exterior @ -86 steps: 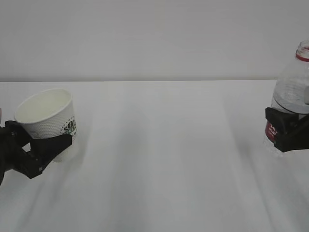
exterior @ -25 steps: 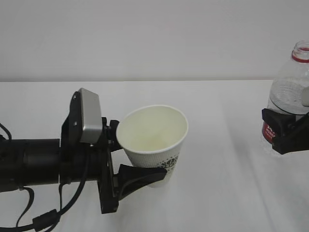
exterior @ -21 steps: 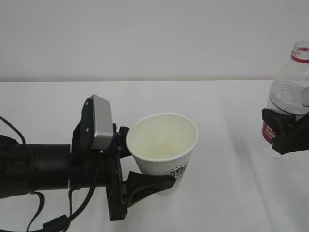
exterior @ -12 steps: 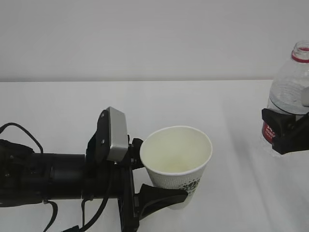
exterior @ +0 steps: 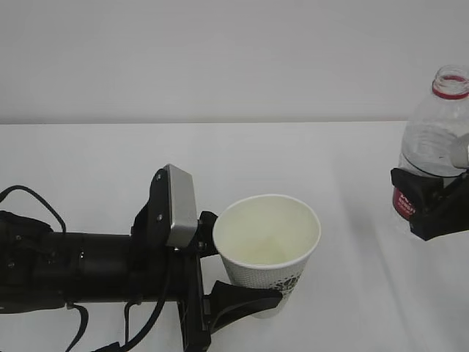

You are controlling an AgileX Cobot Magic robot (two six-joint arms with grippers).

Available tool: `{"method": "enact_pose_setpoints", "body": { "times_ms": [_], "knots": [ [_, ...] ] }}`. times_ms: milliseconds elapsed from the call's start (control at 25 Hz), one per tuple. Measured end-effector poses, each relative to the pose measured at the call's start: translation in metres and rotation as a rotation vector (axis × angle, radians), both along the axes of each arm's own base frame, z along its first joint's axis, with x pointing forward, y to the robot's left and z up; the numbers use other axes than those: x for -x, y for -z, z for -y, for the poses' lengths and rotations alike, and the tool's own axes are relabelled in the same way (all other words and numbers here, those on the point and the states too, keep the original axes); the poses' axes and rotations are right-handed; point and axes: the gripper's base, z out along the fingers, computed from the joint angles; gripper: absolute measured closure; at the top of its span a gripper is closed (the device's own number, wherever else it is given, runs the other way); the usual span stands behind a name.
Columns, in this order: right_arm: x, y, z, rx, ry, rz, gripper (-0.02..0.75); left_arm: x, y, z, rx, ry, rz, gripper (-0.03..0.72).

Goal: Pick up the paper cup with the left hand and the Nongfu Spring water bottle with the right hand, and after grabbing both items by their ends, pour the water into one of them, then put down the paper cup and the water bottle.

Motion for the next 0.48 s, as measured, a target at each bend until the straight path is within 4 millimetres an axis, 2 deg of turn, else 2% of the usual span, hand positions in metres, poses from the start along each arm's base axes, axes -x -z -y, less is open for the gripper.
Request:
{"method": "enact_pose_setpoints", "body": {
  "times_ms": [480],
  "knots": [
    [-0.0050,-0.0096,-0.0093,0.050,-0.122,0.070,0.263,0.0002,-0.0011,0.0003,0.013,0.002,0.001,0.162]
  ]
}}
